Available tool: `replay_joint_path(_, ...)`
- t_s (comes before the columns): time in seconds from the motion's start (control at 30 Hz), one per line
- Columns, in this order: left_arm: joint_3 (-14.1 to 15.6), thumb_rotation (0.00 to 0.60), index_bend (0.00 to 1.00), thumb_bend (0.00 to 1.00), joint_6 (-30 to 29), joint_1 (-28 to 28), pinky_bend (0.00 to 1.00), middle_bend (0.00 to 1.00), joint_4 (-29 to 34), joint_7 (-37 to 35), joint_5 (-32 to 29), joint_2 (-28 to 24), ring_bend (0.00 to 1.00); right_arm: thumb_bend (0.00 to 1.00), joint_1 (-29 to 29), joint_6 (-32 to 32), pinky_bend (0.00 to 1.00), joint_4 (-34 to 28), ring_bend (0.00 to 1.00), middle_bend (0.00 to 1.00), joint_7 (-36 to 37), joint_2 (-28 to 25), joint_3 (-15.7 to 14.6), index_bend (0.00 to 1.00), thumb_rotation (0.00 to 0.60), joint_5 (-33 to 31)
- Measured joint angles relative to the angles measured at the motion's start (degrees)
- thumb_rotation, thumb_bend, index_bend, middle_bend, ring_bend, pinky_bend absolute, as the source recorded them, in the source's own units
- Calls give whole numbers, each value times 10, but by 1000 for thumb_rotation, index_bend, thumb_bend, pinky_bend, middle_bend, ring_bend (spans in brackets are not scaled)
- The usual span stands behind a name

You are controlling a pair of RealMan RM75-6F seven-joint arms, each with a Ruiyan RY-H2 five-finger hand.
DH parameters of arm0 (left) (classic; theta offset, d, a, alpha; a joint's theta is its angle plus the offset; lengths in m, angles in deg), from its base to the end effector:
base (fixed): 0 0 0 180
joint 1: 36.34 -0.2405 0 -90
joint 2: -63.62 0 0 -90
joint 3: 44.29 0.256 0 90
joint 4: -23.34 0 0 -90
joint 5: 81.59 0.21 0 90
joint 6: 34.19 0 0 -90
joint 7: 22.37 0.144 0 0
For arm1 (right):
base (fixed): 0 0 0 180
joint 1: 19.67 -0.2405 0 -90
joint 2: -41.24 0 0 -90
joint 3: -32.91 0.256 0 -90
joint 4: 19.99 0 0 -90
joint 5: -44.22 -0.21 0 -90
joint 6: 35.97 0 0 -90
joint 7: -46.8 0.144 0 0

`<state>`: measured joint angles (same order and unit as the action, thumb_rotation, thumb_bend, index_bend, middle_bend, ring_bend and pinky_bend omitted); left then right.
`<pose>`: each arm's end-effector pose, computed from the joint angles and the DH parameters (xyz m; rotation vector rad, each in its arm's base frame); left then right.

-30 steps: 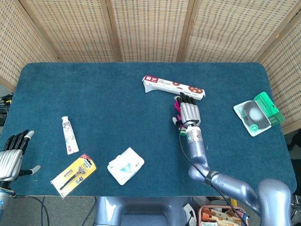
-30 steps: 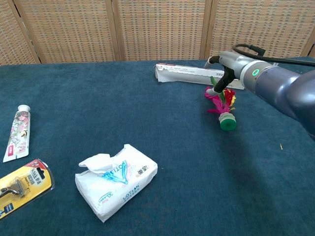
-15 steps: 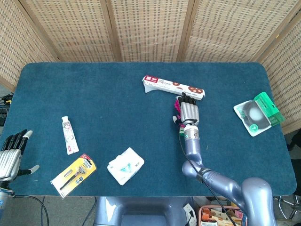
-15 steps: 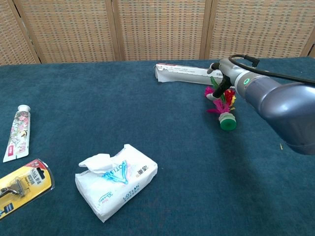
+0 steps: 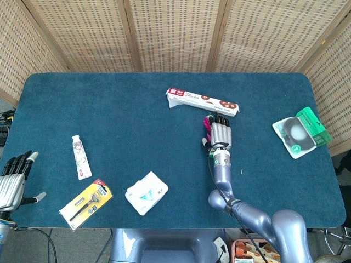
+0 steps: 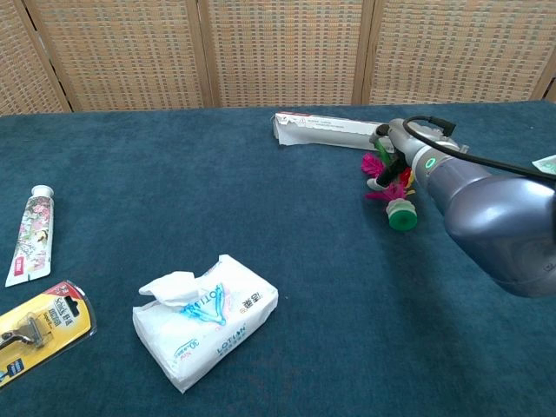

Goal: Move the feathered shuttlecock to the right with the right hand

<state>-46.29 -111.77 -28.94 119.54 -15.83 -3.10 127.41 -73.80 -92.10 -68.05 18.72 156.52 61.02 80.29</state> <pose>-0.3147 0.1883 0.1412 -1.4125 -1.0040 -0.7494 -0.1433 -0.4259 -0.0731 1.3037 -1.2093 0.8155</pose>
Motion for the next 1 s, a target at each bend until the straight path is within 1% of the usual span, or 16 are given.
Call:
replay_joint_path(0.2, 0, 600, 0, 0, 2, 0, 0, 0, -2, -1, -3, 0, 0, 289, -1, 7, 0, 20, 0, 0, -7, 3, 11, 154, 600, -7)
replay_joint_path(0.33, 0, 600, 0, 0, 1, 0, 0, 0, -2, 1, -4, 0, 0, 289, 4, 5, 0, 15, 0, 0, -4, -5, 14, 154, 600, -4)
replay_joint_path(0.43, 0, 600, 0, 0, 3, 0, 0, 0, -1, 2, -4, 1, 0, 289, 9, 0, 0, 10, 0, 0, -15, -11, 13, 154, 600, -5)
replay_joint_path(0.67, 2, 600, 0, 0, 0, 1, 0, 0, 2, 2, 2, 0, 0, 289, 25, 0, 0, 6, 0, 0, -39, -14, 12, 154, 600, -28)
replay_joint_path(0.83, 3, 600, 0, 0, -1, 0, 0, 0, 3, 1, 6, 0, 0, 289, 29, -7, 0, 6, 0, 0, -44, -12, 13, 156, 600, -31)
replay_joint_path(0.93, 3, 600, 0, 0, -1, 0, 0, 0, 3, 0, 6, -1, 0, 289, 28, -20, 0, 4, 0, 0, -45, -13, 16, 188, 600, -25)
replay_joint_path(1.0, 3, 600, 0, 0, -3, 0, 0, 0, 4, -1, 6, -2, 0, 289, 27, -26, 0, 4, 0, 0, -43, -13, 17, 254, 600, -19)
